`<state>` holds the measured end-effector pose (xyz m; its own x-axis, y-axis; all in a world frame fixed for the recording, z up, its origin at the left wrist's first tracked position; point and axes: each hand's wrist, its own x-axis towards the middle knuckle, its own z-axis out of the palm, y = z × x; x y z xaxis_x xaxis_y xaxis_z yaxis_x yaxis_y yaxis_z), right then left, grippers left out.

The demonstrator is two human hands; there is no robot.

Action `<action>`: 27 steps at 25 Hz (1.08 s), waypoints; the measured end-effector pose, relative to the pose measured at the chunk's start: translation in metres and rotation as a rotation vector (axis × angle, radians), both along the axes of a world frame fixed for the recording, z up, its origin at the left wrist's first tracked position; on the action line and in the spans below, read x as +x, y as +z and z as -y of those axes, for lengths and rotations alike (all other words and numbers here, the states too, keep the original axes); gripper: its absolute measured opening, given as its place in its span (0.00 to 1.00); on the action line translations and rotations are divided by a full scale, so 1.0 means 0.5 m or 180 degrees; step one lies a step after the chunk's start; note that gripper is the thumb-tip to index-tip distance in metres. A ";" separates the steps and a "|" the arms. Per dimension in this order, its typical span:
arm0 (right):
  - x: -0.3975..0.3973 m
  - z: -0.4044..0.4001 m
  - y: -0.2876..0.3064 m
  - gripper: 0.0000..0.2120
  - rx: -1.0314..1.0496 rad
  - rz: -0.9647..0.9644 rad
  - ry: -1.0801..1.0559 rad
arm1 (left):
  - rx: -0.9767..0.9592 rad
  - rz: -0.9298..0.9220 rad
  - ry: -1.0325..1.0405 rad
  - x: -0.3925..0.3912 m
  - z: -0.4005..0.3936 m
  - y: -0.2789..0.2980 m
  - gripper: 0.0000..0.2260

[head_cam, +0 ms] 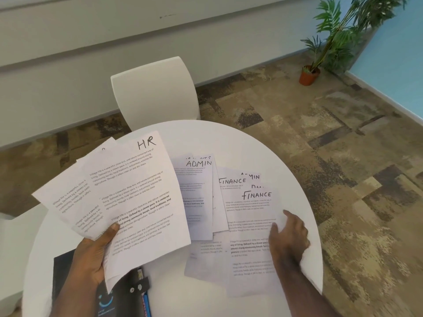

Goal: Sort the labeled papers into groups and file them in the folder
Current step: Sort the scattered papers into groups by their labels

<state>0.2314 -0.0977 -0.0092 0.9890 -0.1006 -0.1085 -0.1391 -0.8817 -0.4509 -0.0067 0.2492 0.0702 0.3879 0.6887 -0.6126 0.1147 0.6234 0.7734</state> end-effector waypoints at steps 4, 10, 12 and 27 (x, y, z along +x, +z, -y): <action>-0.063 -0.139 0.008 0.22 0.0497 -0.0680 0.1467 | 0.0156 -0.0080 0.0107 -0.015 -0.004 0.016 0.19; -0.067 -0.261 0.006 0.39 0.0572 -0.1591 0.0737 | 0.0171 -0.0053 0.0324 -0.059 -0.014 0.008 0.19; -0.055 -0.277 0.005 0.40 0.1145 -0.1794 0.0231 | 0.0152 -0.0040 0.0388 -0.076 -0.014 0.001 0.20; -0.046 -0.197 -0.018 0.02 0.1967 -0.1592 -0.0115 | 0.0062 0.0036 0.0508 -0.093 -0.034 -0.016 0.25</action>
